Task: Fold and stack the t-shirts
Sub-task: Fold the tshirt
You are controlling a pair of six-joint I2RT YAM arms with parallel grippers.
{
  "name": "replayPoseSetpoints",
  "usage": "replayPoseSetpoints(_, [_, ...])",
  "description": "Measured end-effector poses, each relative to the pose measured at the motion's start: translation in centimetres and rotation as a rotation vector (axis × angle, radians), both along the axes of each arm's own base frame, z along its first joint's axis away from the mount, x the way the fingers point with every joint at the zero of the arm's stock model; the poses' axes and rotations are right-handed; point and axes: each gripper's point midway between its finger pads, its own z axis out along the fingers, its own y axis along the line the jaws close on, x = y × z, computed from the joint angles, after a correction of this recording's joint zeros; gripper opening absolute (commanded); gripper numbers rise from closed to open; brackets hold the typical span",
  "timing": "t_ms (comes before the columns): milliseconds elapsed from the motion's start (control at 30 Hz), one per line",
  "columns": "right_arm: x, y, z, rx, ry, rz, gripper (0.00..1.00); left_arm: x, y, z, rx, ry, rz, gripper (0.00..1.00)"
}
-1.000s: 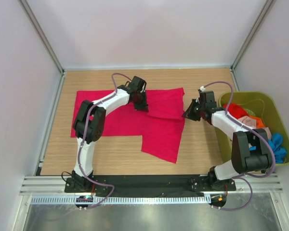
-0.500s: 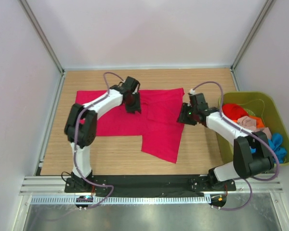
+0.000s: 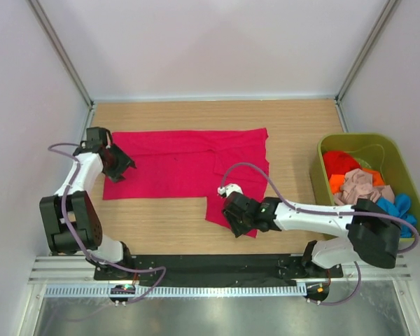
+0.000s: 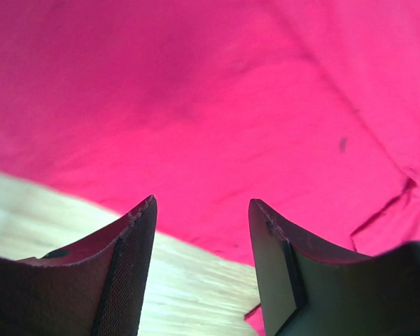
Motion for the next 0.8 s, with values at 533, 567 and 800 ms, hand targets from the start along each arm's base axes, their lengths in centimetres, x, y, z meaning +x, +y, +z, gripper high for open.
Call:
replayPoseSetpoints(533, [0.3, 1.5, -2.4, -0.087, -0.020, -0.021, 0.13, -6.1, 7.3, -2.5, 0.010, 0.144, 0.320, 0.60])
replayPoseSetpoints(567, [0.5, 1.6, -2.4, -0.082, -0.024, -0.033, 0.08, -6.4, 7.6, -2.6, 0.017, 0.150, 0.336, 0.60])
replayPoseSetpoints(800, [0.4, 0.6, -2.1, -0.111, -0.025, -0.074, 0.01, -7.5, 8.0, -3.4, 0.038, 0.147, 0.400, 0.59])
